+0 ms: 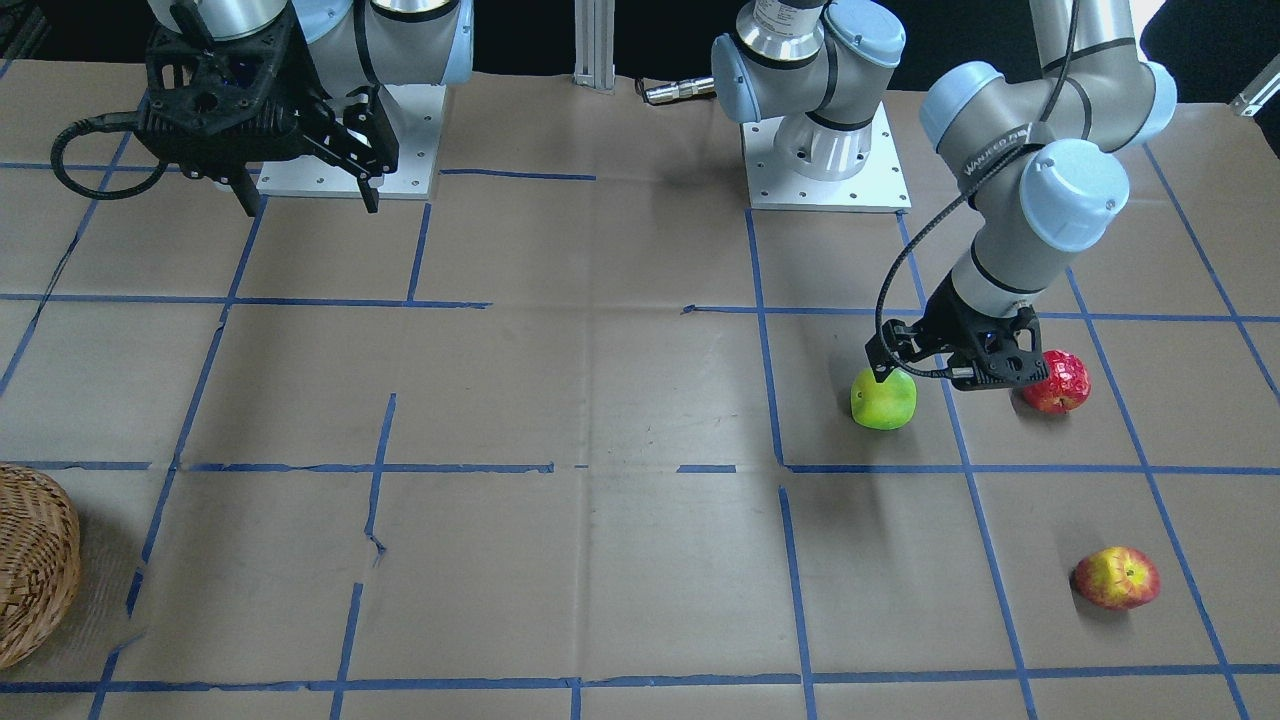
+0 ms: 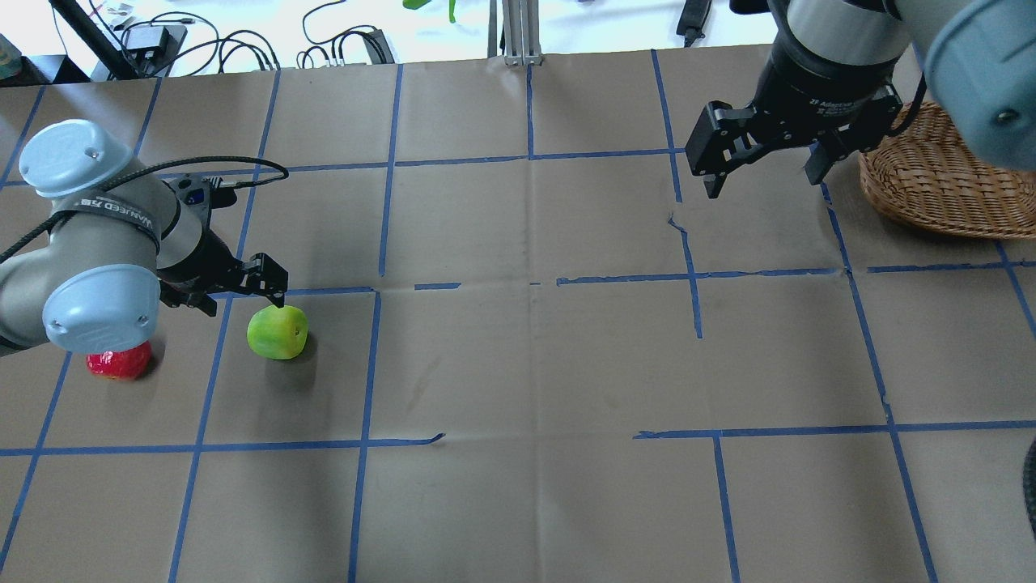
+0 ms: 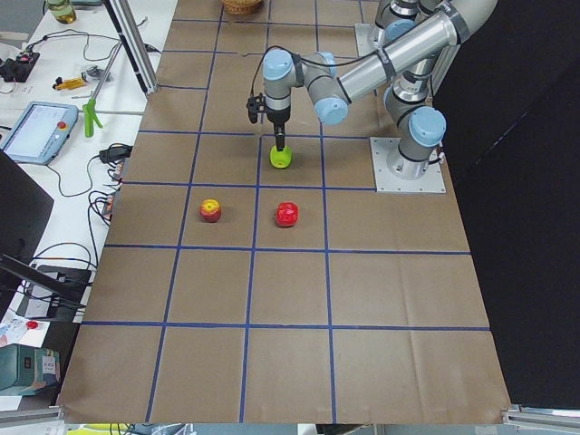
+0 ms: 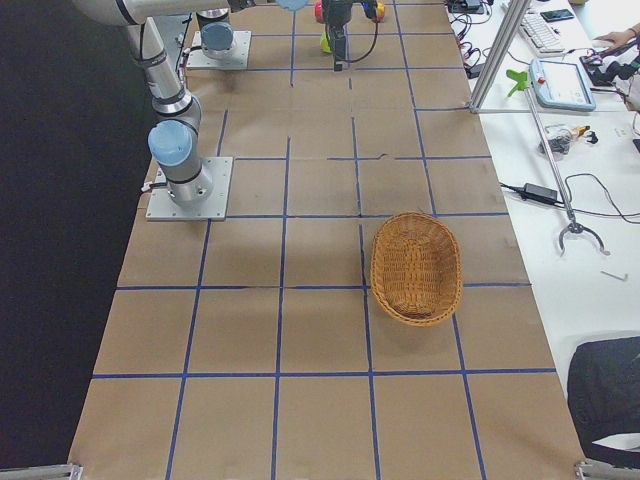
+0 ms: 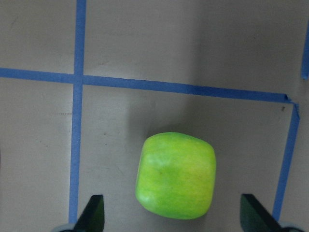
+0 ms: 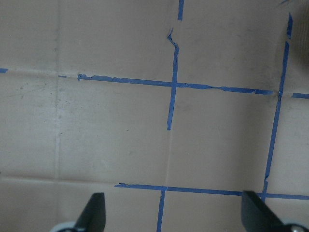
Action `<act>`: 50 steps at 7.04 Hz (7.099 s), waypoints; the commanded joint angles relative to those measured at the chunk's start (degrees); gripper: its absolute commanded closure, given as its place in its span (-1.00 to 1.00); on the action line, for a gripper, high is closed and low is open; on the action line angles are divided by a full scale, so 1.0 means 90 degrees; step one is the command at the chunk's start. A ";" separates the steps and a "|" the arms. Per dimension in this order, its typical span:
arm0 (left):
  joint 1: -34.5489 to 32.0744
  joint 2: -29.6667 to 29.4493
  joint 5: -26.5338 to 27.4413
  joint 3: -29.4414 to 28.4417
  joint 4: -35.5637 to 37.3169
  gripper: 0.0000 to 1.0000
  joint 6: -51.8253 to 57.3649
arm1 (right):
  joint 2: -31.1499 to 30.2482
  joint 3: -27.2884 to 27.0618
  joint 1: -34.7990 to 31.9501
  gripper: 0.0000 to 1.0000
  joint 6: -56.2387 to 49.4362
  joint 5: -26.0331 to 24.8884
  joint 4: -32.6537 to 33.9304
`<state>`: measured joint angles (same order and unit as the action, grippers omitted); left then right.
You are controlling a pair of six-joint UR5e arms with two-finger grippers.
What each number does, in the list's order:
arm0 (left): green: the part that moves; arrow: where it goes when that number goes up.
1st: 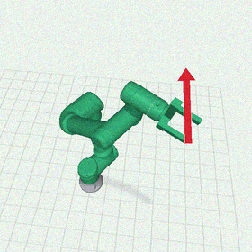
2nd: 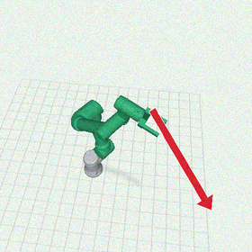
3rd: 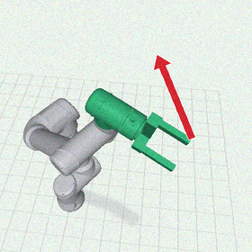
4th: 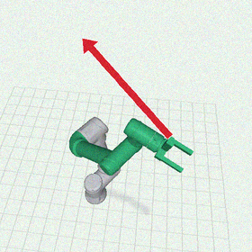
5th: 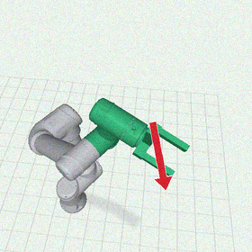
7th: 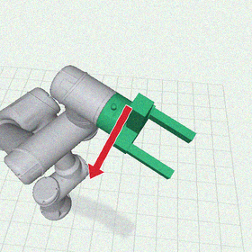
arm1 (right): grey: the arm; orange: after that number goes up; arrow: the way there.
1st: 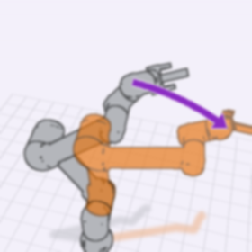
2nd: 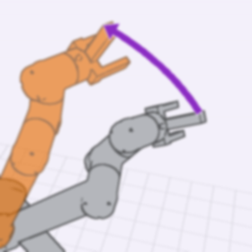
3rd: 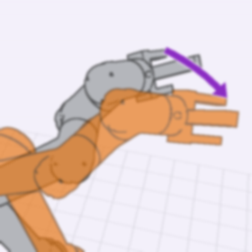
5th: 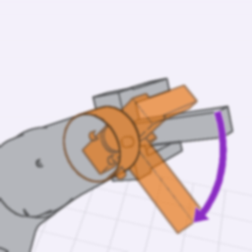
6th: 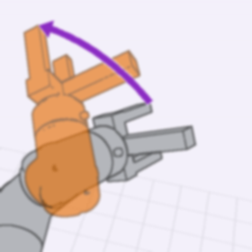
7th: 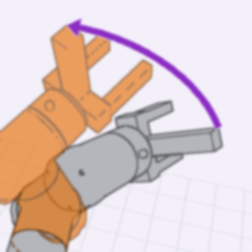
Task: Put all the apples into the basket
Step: 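Close the left gripper around the green apple, then carry the green apple with the left gripper to the table center and lower it, then open the left gripper and lift away while the right arm moves toward center, then lower the right gripper over the green apple while the left reaches the red apple, then close the right gripper on the green apple while the left grasps the red apple, then lift the green apple with the right gripper while the left lifts the red apple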
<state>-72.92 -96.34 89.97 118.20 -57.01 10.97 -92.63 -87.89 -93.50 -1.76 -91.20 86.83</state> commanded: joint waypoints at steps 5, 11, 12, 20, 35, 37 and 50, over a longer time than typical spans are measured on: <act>-0.0053 -0.0622 0.0061 0.0109 0.0192 -0.73 0.0040 | 0.0000 0.0000 -0.0002 -1.00 0.0000 0.0007 0.0000; -0.1073 -0.0215 0.0023 -0.0774 -0.0263 0.32 -0.0583 | -0.0010 0.0000 -0.0002 -1.00 0.0000 0.0007 0.0000; -0.1822 -0.0252 0.0013 -0.1437 -0.0683 0.39 -0.1039 | -0.0010 0.0000 -0.0002 -1.00 0.0000 0.0007 0.0000; -0.4213 -0.2859 -0.0397 -0.2880 0.0094 -0.97 -0.2031 | -0.0010 0.0010 -0.0002 -1.00 0.0000 0.0007 -0.0009; 0.2350 -0.0377 0.0204 -0.0653 -0.0140 -0.97 0.3986 | 0.3621 0.0459 -0.1935 -1.00 0.3310 0.0203 0.3017; 0.2350 -0.0934 0.0218 -0.0653 0.0364 -0.97 0.4365 | 0.3982 0.0420 -0.1936 -1.00 0.3476 0.0163 0.3028; 0.0475 0.0289 0.0561 -0.0349 -0.0428 0.41 0.1890 | 0.3183 0.0732 0.2034 0.80 -0.1650 -0.0071 0.2421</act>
<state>-59.64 -99.18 95.65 115.49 -56.13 38.64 -63.96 -81.62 -82.00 -5.17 -90.95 107.65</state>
